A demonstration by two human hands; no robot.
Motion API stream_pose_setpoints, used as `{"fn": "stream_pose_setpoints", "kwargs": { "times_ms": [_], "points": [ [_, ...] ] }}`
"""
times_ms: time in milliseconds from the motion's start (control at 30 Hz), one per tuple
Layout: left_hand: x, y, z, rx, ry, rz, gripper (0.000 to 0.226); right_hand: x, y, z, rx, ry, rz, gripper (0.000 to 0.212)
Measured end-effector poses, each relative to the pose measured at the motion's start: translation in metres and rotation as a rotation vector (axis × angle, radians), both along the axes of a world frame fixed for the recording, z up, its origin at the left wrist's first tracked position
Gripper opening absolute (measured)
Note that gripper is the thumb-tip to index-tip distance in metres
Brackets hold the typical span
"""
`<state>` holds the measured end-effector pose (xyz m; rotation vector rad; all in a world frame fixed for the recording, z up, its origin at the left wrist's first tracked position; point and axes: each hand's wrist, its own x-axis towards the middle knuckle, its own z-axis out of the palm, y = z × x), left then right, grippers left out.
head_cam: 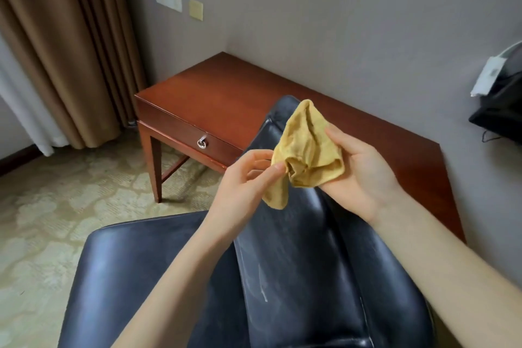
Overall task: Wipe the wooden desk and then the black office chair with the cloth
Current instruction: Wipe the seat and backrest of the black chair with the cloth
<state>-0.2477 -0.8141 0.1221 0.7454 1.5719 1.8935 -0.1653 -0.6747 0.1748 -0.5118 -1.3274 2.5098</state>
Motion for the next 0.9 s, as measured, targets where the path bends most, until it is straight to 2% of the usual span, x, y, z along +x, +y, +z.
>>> {"fn": "stream_pose_setpoints", "kwargs": {
  "times_ms": [133,233,300,400,500,633,767,900],
  "points": [
    [-0.004,-0.001,0.010,0.043,0.050,0.079,0.038,0.001,-0.001,0.005,0.145,-0.007,-0.037,0.034],
    [-0.009,0.000,0.009,0.053,0.035,0.018,0.046,0.010,0.003,0.007,0.216,-0.068,-0.032,0.034],
    [-0.011,0.002,0.005,0.013,0.005,-0.020,0.039,0.016,0.006,0.009,0.297,-0.113,-0.033,0.033],
    [-0.010,0.006,-0.004,-0.077,0.025,-0.059,0.016,0.022,0.012,0.012,0.429,-0.180,-0.039,0.032],
    [-0.007,0.011,-0.011,-0.125,0.047,-0.127,0.013,0.023,0.015,0.012,0.504,-0.223,-0.050,0.031],
    [-0.013,0.008,-0.012,-0.062,0.095,-0.143,0.017,0.023,0.016,0.011,0.643,-0.245,-0.039,0.028],
    [-0.031,-0.001,-0.005,0.092,0.050,-0.170,0.015,0.026,0.026,0.014,0.813,-0.289,-0.092,0.024],
    [-0.042,-0.004,0.002,0.139,0.036,-0.207,0.016,0.031,0.030,0.014,1.005,-0.360,-0.049,0.022]
  ]
}}
